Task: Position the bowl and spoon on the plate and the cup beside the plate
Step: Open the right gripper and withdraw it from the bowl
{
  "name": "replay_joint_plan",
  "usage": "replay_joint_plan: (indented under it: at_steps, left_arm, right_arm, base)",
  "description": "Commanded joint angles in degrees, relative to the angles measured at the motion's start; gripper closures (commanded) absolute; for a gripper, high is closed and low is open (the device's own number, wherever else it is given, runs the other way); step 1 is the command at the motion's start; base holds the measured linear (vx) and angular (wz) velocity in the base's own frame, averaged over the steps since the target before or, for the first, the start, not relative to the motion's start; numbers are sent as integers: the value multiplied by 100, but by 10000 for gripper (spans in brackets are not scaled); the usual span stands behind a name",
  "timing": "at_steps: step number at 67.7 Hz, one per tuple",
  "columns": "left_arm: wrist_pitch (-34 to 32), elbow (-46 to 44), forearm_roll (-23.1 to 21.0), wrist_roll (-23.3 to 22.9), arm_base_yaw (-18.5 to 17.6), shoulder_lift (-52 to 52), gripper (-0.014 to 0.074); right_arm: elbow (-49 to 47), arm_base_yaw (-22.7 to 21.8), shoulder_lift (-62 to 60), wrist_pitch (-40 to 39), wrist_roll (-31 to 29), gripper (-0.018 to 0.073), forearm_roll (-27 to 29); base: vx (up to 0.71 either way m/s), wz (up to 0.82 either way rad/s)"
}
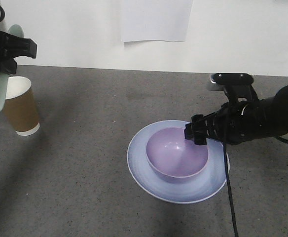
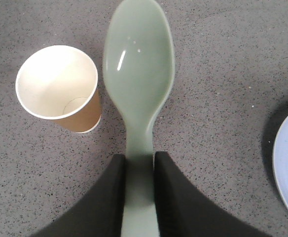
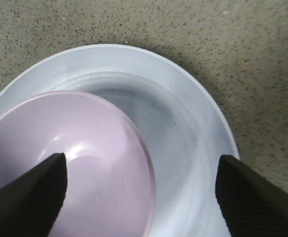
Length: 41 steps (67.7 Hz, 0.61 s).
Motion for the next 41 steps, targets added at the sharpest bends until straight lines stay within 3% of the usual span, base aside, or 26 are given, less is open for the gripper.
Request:
replay_joint_plan:
  at_steps: [1, 9, 25, 41]
  left_arm:
    - [-262, -139, 55, -6, 5, -167, 603]
    - [-262, -139, 55, 127, 5, -167, 603]
    - [-288, -139, 55, 141, 5, -167, 603]
    - [-349, -139, -35, 401, 5, -167, 603]
  right_arm:
    - [-157, -56, -444, -41, 307, -25, -408]
    - [-157, -315, -882, 361, 595, -25, -736]
    - [-157, -1153, -2180, 1125, 454, -25, -785]
    - [-157, -1422, -3337, 1742, 431, -25, -1112]
  base:
    - [0, 0]
    - [0, 0]
    - [0, 0]
    - [0, 0]
